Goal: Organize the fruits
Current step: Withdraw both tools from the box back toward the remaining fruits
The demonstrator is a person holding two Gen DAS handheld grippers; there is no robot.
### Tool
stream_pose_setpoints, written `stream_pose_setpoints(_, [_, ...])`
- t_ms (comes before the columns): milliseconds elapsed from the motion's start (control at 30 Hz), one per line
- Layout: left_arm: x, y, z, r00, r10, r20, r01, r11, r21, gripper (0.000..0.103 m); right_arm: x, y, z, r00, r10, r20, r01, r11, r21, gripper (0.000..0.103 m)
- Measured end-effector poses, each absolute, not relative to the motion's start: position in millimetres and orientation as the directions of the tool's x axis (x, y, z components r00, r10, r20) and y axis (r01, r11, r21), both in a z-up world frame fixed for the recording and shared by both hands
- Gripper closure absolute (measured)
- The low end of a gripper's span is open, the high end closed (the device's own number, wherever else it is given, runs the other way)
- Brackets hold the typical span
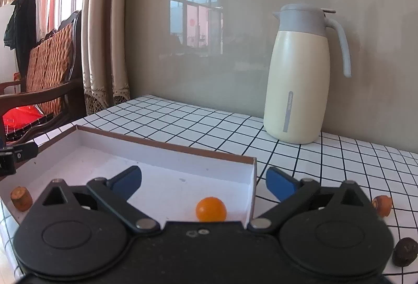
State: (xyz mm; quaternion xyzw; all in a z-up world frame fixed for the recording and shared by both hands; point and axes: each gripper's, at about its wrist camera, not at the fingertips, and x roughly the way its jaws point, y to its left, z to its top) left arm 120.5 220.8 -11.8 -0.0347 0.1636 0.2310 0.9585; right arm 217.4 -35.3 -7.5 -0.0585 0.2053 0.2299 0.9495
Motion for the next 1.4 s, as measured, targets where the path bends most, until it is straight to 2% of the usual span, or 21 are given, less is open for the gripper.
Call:
stream_pose_setpoints(533, [110,195,-1,0.857,0.407,-0.315,-0.422,0.906,0.022,0.004,199,-55,2,0.831,0.390,-0.396,-0.434,0.900,-0.025,0.006])
stream_pose_setpoints(1100, [83,132,16,0.909,0.328,-0.259,-0.331,0.943,0.034,0.004,149,-104,11,0.919,0.261,-0.297,-0.321,0.931,-0.174,0.006])
stream_pose_setpoints(1400, [64,78,17,0.944,0.271,-0.188,-0.256,0.962,0.101,0.004,126,-143,14,0.907,0.303,-0.293,-0.343,0.934,-0.097,0.006])
